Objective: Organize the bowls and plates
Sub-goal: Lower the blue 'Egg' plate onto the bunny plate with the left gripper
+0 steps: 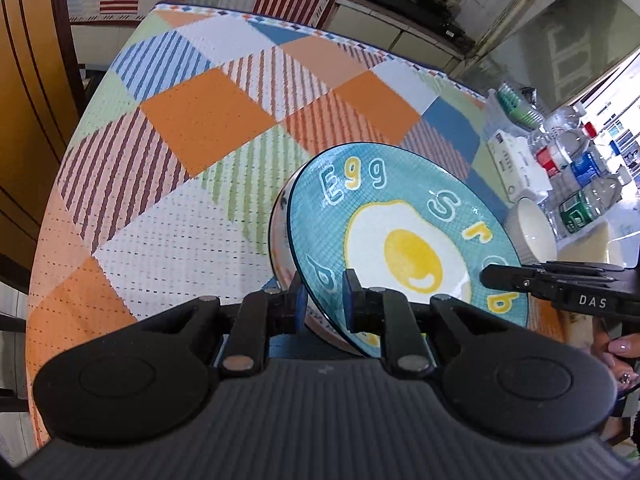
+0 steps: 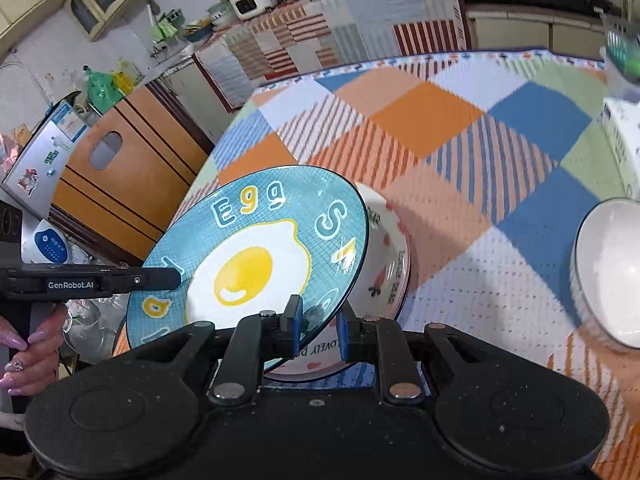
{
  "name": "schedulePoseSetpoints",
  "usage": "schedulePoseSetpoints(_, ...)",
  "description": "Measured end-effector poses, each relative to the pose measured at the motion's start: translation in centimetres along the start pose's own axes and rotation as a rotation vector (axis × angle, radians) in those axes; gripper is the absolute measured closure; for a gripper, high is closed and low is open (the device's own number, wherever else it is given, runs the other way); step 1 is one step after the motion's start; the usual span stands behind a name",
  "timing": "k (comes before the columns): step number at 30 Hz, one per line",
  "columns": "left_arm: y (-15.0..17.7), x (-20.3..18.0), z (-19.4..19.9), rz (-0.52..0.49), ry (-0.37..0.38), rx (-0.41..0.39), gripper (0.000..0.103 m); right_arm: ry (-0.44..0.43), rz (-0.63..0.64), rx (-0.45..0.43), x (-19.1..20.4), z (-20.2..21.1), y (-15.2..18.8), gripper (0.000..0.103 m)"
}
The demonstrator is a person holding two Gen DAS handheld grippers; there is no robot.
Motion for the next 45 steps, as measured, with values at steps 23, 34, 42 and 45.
schedulePoseSetpoints(23, 0.7, 0.4, -3.9, -0.044, -0.061, 0.027, 0.085, 0.115, 0.085, 0.076, 0.4, -3.1, 0.2, 0.077)
schedulePoseSetpoints(34, 0.6, 0.4, -4.6, -0.045, -0.067, 0.059, 0.081, 0.196, 0.17, 0.092, 2.1, -3.3, 0.4, 0.072)
schedulePoseSetpoints(42, 1.1, -0.4, -4.8, -0.087, -0.115, 0.05, 0.083, 0.226, 0.363, 0.066, 4.2, -3.5, 1.4, 0.075)
schedulePoseSetpoints(45, 1.0, -0.2, -4.5, -0.061, -0.102, 0.052, 0.083, 0.213, 0.427, 0.074, 5.7, -3.9, 1.8, 0.076)
Point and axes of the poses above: each gripper's, at about its wrist camera, not at the fingertips, and z roughly against the way its jaws point, x to its left, y to its underside, the point moved 1 cm from there along -z, roughly the way its jaws point, and after that the axes turned 2 degrees about -y, right-handed, at the moved point
